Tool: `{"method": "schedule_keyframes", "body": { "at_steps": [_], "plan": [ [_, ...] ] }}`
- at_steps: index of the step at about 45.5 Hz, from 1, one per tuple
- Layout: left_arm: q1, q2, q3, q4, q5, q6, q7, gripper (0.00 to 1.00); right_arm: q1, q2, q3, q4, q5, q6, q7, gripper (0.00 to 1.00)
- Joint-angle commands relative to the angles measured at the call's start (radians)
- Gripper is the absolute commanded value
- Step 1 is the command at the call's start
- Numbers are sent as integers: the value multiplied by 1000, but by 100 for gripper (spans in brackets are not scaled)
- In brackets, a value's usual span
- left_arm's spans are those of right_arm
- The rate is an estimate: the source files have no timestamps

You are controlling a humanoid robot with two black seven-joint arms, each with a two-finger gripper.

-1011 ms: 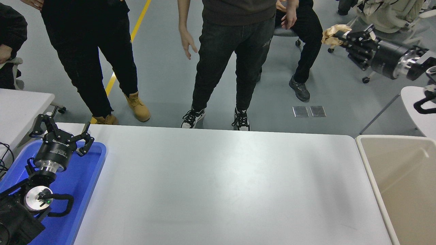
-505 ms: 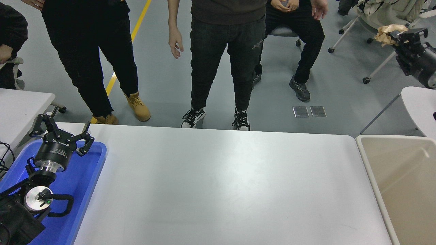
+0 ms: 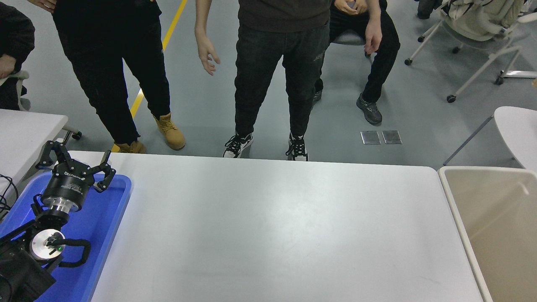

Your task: Clean the table surface

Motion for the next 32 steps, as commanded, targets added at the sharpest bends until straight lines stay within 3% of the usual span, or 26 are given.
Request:
{"method": "schedule_keyframes", "body": {
  "at_steps": [1,10,32],
  "plan": [
    [0,0,0,0,0,0,0,100,-59,-10,33,-5,68,-58,-134,0],
    [0,0,0,0,0,0,0,100,-107,-24,122,-5,71,-69,-199,0],
    [0,0,0,0,0,0,0,100,-286,12,191,-3,76,-93,-212,0]
  ]
}}
